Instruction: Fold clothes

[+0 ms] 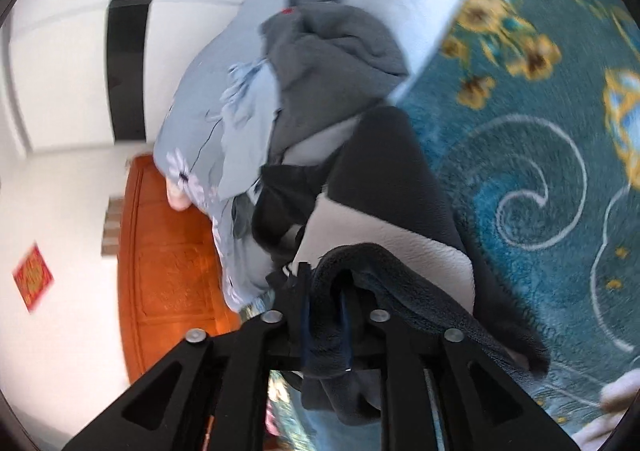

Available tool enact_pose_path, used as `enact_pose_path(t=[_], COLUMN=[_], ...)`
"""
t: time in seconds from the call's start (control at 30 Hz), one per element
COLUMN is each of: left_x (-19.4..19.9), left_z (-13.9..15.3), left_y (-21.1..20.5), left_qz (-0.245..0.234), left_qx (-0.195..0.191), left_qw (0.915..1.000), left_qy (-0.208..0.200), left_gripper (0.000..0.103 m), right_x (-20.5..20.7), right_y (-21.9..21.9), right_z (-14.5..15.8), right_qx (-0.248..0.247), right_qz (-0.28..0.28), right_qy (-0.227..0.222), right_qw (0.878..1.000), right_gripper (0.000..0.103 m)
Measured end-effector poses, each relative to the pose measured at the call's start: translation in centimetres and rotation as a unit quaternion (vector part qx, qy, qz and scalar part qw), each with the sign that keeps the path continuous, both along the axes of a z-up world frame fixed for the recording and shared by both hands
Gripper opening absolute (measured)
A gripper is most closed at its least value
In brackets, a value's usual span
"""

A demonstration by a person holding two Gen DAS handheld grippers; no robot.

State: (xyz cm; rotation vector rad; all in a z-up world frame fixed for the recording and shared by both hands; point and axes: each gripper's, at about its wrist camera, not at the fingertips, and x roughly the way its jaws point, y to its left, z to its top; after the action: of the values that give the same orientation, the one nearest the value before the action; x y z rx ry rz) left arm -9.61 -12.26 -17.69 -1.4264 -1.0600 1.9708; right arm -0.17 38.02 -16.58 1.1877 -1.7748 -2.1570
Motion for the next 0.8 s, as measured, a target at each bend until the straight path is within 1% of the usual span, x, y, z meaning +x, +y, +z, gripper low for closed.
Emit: enact_pose_path(t=[0.03, 0.07, 0.1, 0.13, 0.17, 0.23, 0.3, 0.37, 0.4, 0.5, 0.53, 0.63, 0.73, 0.77, 0.8], left_x=[0.6, 1.1, 1.9, 2.8, 3.6, 5.2, 6.4, 7.4, 7.6, 7.6, 7.5, 6.8, 6.4, 6.3, 6.3], left_z=[0.5, 1.0, 1.2, 1.1, 0.8, -0.8, -2.7, -4.4, -5.0, -6.3, -6.6, -6.9, -7.1, -7.2, -7.3], left_y=[-0.6, -1.2, -1.7, -2.1, -2.4, -2.6, -2.4, -1.9, -1.5, -0.4, 0.0, 0.9, 1.5, 1.6, 1.5], left_qz=[0.000, -0.001, -0.004, -0.007, -0.013, -0.028, -0.038, -0.046, -0.047, -0.044, -0.042, -0.031, -0.017, -0.012, -0.006], left_qx=[0.004, 0.003, -0.012, -0.034, -0.049, -0.068, -0.073, -0.071, -0.066, -0.052, -0.049, -0.037, -0.036, -0.035, -0.033], left_qw=[0.9999, 0.9996, 0.9991, 0.9982, 0.9975, 0.9969, 0.9966, 0.9962, 0.9963, 0.9965, 0.9966, 0.9972, 0.9972, 0.9972, 0.9971], left_qy=[0.016, 0.030, 0.041, 0.048, 0.049, 0.028, 0.002, -0.022, -0.030, -0.047, -0.051, -0.058, -0.063, -0.065, -0.069], left_gripper=[0.062, 0.063, 0.064, 0.065, 0.065, 0.065, 0.065, 0.065, 0.065, 0.065, 0.065, 0.065, 0.064, 0.063, 0.063], right_x=[0.4, 0.8, 1.7, 2.6, 3.5, 5.3, 7.5, 9.3, 9.9, 10.8, 10.9, 10.3, 9.6, 9.5, 9.7], right_y=[0.1, 0.2, 0.6, 1.1, 1.5, 2.2, 2.6, 2.1, 1.8, 0.4, -0.1, -0.6, -0.7, -0.9, -1.1], right_z=[0.8, 1.6, 2.6, 3.0, 3.5, 3.0, 0.8, -2.0, -3.0, -5.2, -5.7, -6.2, -6.8, -6.8, -6.7], right_qx=[0.009, 0.017, 0.024, 0.033, 0.042, 0.076, 0.091, 0.086, 0.078, 0.056, 0.052, 0.061, 0.039, 0.031, 0.037], right_qz=[0.003, 0.007, 0.004, 0.002, -0.001, -0.006, 0.000, 0.003, 0.001, 0.001, 0.002, -0.017, -0.047, -0.047, -0.044], right_qy=[0.012, 0.024, 0.044, 0.051, 0.056, 0.032, -0.014, -0.061, -0.068, -0.081, -0.086, -0.080, -0.078, -0.076, -0.079], right_qw=[1.000, 1.000, 0.999, 0.998, 0.998, 0.997, 0.996, 0.994, 0.995, 0.995, 0.995, 0.995, 0.995, 0.996, 0.995], right_gripper=[0.033, 0.046, 0.050, 0.054, 0.054, 0.054, 0.054, 0.054, 0.054, 0.056, 0.059, 0.070, 0.070, 0.070, 0.070])
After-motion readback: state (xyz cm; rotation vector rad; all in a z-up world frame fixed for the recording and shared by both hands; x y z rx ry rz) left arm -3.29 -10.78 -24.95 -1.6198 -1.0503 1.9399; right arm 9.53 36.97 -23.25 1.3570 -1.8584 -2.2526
